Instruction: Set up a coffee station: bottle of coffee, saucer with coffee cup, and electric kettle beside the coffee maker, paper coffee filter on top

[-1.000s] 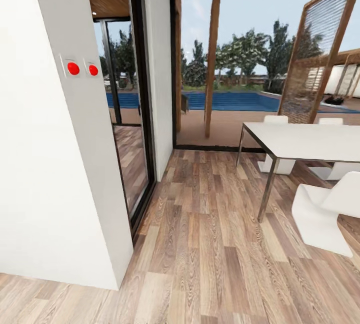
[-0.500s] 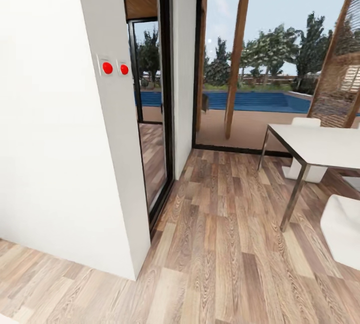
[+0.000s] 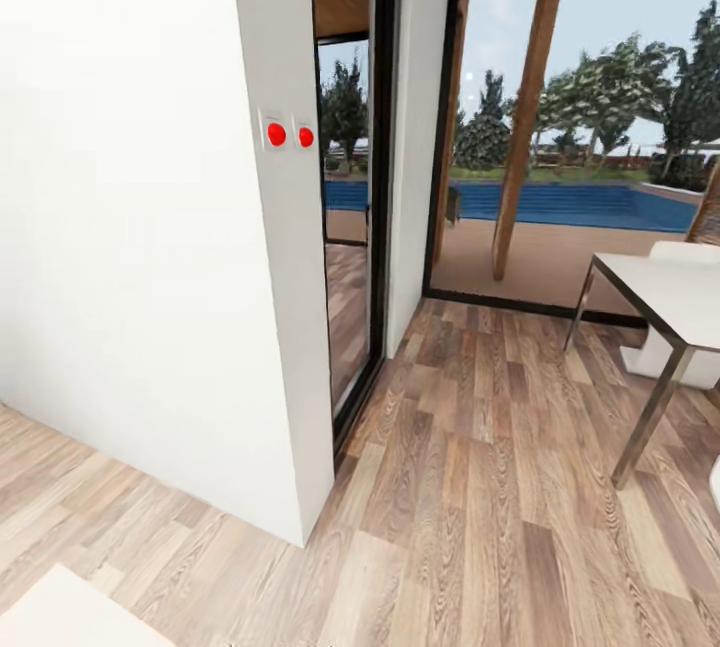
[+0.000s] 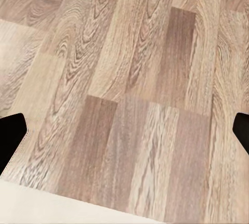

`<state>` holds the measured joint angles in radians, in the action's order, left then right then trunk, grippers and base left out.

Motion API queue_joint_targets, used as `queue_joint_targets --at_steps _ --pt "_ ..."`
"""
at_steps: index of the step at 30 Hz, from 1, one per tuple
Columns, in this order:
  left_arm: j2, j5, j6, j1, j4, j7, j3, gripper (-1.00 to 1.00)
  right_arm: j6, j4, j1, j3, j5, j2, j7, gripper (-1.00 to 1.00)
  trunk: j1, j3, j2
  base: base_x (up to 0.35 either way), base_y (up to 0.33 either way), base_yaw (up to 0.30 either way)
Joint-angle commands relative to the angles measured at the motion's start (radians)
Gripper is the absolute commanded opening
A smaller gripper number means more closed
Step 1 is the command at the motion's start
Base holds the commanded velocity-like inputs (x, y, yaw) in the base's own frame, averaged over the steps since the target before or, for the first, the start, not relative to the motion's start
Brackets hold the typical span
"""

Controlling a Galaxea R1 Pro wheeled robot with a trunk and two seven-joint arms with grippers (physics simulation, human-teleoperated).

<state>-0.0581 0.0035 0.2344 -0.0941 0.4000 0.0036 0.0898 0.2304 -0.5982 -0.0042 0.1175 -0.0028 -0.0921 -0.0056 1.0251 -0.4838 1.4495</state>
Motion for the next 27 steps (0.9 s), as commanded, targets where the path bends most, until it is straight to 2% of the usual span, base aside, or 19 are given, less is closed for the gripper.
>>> queue_joint_targets --at_steps 1,7,14,20,27 --pt "0.001 0.0 0.003 -0.001 -0.001 0.0 0.015 1.0 0.003 0.001 0.0 0.001 0.0 0.0 -0.001 1.0 0.0 -0.001 0.001 0.0 0.0 0.277" --pt "0.001 0.0 0.003 -0.001 -0.001 0.0 0.021 1.0 0.004 0.001 0.0 -0.001 0.0 0.0 -0.001 1.0 0.0 -0.004 0.001 -0.191 -0.069 0.277" --pt "0.001 0.0 0.003 -0.001 -0.001 -0.001 0.022 1.0 0.004 0.002 0.0 -0.001 0.0 0.0 -0.001 1.0 0.0 -0.005 0.001 -0.263 -0.19 0.278" --pt "0.001 0.0 0.003 -0.001 -0.001 -0.001 0.022 1.0 0.004 0.002 0.0 -0.001 0.0 0.0 -0.001 1.0 0.0 -0.005 0.001 -0.146 -0.181 0.279" --pt "0.001 0.0 0.003 -0.001 -0.001 -0.001 0.022 1.0 0.004 0.002 0.0 -0.001 0.0 0.0 -0.001 1.0 0.0 -0.005 0.001 -0.045 -0.026 0.279"
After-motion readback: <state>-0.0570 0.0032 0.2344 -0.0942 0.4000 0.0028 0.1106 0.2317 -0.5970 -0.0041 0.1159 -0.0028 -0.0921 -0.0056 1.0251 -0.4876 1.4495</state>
